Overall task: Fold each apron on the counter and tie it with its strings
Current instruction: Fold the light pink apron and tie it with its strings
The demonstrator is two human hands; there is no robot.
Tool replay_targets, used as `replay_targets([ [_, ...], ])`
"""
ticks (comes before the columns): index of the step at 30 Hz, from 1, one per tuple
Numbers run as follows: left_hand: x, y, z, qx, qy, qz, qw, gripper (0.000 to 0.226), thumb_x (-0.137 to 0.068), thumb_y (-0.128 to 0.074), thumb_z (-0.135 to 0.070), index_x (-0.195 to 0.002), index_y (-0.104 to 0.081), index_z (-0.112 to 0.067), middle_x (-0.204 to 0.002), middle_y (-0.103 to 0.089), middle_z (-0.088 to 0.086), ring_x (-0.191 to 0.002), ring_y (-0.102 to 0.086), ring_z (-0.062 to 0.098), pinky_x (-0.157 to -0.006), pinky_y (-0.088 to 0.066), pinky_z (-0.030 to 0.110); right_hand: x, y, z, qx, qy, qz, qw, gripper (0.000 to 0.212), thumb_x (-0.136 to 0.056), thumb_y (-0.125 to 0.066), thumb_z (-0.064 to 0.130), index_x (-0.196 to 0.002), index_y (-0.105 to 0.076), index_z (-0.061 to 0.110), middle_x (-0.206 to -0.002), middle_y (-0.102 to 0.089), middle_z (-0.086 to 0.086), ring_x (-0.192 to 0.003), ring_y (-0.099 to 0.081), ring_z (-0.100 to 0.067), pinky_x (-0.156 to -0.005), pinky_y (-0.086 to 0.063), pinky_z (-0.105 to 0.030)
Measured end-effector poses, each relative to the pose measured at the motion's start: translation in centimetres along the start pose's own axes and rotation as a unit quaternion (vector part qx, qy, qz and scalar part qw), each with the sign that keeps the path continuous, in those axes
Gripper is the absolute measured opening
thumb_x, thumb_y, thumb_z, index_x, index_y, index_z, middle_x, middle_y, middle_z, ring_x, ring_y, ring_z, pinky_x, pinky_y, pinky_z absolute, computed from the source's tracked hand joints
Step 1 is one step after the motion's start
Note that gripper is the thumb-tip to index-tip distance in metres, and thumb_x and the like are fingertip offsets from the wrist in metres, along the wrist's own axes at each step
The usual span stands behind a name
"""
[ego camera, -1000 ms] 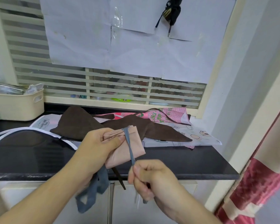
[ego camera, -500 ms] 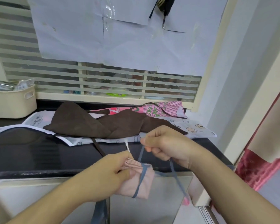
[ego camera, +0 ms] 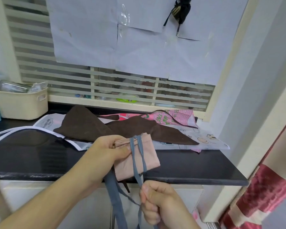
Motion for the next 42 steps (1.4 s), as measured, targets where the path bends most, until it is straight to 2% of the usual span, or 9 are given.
replay_targets([
  [4, 1.0, -1.8, 0.6, -0.028, 0.008, 0.136, 0.990, 0.007, -0.091, -0.071, -0.014, -0.094, -0.074, -0.009, -0.091, -0.071, 0.005, -0.084, -0.064, 0.013, -0.070, -0.048, 0.022, 0.2, 2.5, 0.2, -0.009, -0.018, -0.060, 0.998, 0.031, -0.076, -0.068, 0.016, -0.057, -0.045, 0.016, -0.056, -0.020, 0.000, -0.048, -0.012, -0.010, -0.050, -0.007, -0.023],
  [10, 2.8, -4.6, 1.3, -0.228, -0.039, 0.268, 0.935, 0.009, -0.097, -0.068, -0.014, -0.097, -0.069, -0.023, -0.092, -0.065, 0.009, -0.082, -0.054, 0.010, -0.078, -0.042, 0.031, 0.0, 4.0, 4.6, 0.131, -0.023, -0.067, 0.989, 0.044, -0.096, -0.065, 0.014, -0.060, -0.040, 0.013, -0.058, -0.021, 0.000, -0.050, -0.013, -0.014, -0.049, -0.009, -0.028],
  [14, 2.8, -5.1, 2.0, -0.318, -0.052, 0.254, 0.912, 0.013, -0.096, -0.066, -0.017, -0.096, -0.065, -0.030, -0.089, -0.067, 0.003, -0.075, -0.055, 0.012, -0.076, -0.049, 0.039, 0.1, 2.5, 7.9, 0.276, 0.011, -0.076, 0.958, 0.038, -0.101, -0.065, 0.020, -0.064, -0.061, 0.014, -0.052, -0.037, 0.000, -0.048, -0.028, -0.014, -0.051, -0.025, -0.027],
  [20, 2.0, -3.9, 2.2, -0.353, -0.069, 0.141, 0.922, 0.014, -0.095, -0.067, -0.019, -0.094, -0.062, -0.032, -0.083, -0.069, -0.003, -0.077, -0.061, 0.020, -0.076, -0.052, 0.043, 1.1, 0.3, 10.4, 0.428, 0.125, -0.116, 0.888, 0.035, -0.101, -0.065, 0.023, -0.068, -0.060, 0.012, -0.057, -0.044, 0.004, -0.054, -0.037, -0.009, -0.056, -0.034, -0.028],
  [27, 1.9, -4.7, 1.6, -0.404, -0.101, 0.131, 0.900, 0.023, -0.094, -0.066, -0.013, -0.094, -0.055, -0.034, -0.078, -0.065, -0.007, -0.066, -0.054, 0.013, -0.064, -0.048, 0.032, 1.4, 1.3, 10.9, 0.288, 0.176, -0.146, 0.930, 0.038, -0.102, -0.063, 0.021, -0.064, -0.061, 0.018, -0.050, -0.038, 0.011, -0.050, -0.029, -0.009, -0.055, -0.026, -0.027],
  [32, 2.4, -5.3, 2.3, -0.439, -0.103, 0.162, 0.878, 0.031, -0.091, -0.059, -0.009, -0.101, -0.056, -0.038, -0.078, -0.063, -0.003, -0.068, -0.054, 0.017, -0.068, -0.052, 0.043, 1.0, 1.4, 9.7, 0.304, 0.161, -0.131, 0.930, 0.038, -0.104, -0.060, 0.019, -0.068, -0.064, 0.009, -0.054, -0.050, 0.000, -0.047, -0.035, -0.007, -0.054, -0.030, -0.024],
  [37, 2.0, -3.7, 2.2, -0.302, -0.065, 0.124, 0.943, 0.026, -0.094, -0.069, -0.006, -0.088, -0.072, -0.030, -0.073, -0.066, -0.007, -0.067, -0.055, 0.002, -0.067, -0.044, 0.023, 1.3, 2.5, 10.1, 0.125, 0.193, -0.098, 0.968, 0.030, -0.099, -0.054, 0.027, -0.092, -0.074, 0.005, -0.067, -0.058, -0.012, -0.052, -0.042, -0.020, -0.053, -0.032, -0.030],
  [40, 1.8, -2.8, 2.3, -0.199, -0.039, 0.116, 0.972, 0.019, -0.096, -0.070, -0.005, -0.095, -0.077, -0.022, -0.092, -0.075, 0.006, -0.083, -0.065, 0.011, -0.080, -0.048, 0.031, 1.4, 5.6, 8.6, 0.021, 0.174, -0.159, 0.972, 0.036, -0.077, -0.052, 0.006, -0.106, -0.071, -0.003, -0.091, -0.066, -0.023, -0.067, -0.060, -0.029, -0.055, -0.043, -0.035],
  [42, 1.7, -2.4, 2.3, -0.095, -0.019, 0.104, 0.990, 0.017, -0.096, -0.070, -0.001, -0.099, -0.079, -0.015, -0.102, -0.077, 0.015, -0.092, -0.069, 0.020, -0.085, -0.049, 0.036, 0.9, 5.8, 5.9, 0.018, 0.137, -0.134, 0.981, 0.055, -0.063, -0.052, 0.000, -0.116, -0.068, -0.002, -0.111, -0.069, -0.027, -0.089, -0.068, -0.035, -0.070, -0.052, -0.037],
])
Point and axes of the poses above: each hand's wrist, its own x-axis away from the middle knuckle, its own y-axis out of the back of the hand, z = x × y, the point moved 9 cm from there along -x, towards the middle knuckle
